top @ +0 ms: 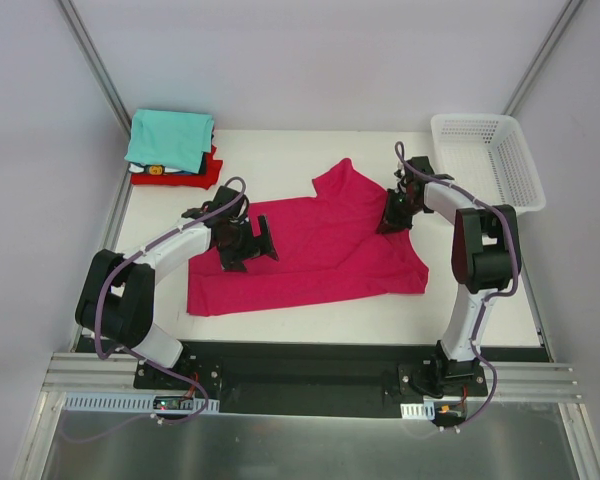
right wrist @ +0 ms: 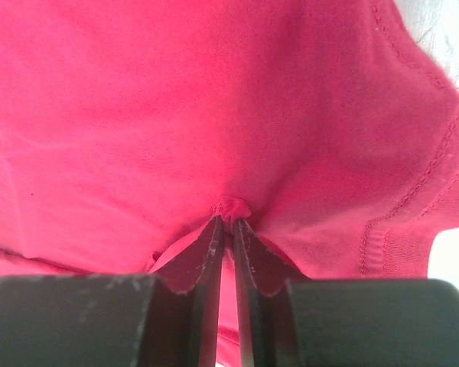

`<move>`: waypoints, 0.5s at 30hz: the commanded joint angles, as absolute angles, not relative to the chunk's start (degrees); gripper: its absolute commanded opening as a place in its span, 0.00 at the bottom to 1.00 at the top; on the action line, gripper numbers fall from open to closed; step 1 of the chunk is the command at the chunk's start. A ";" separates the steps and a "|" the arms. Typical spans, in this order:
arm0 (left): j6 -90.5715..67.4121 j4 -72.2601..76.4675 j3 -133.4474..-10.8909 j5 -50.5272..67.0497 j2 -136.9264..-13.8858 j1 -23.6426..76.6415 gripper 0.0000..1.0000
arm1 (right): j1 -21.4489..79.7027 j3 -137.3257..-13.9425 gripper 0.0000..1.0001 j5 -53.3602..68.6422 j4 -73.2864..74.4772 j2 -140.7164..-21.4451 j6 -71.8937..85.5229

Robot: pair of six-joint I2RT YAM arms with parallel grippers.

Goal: Fold and stack the t-shirts

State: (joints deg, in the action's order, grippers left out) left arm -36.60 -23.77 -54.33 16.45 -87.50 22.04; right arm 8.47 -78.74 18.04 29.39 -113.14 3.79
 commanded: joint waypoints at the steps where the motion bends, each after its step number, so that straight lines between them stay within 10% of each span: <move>1: -35.77 -23.64 -54.05 17.58 -86.05 21.97 0.99 | 8.96 -79.98 0.12 19.51 30.23 -109.61 3.60; 15: -36.47 -23.64 -51.94 17.67 -83.32 21.97 0.99 | 12.48 -74.89 0.12 19.34 35.42 -92.03 3.34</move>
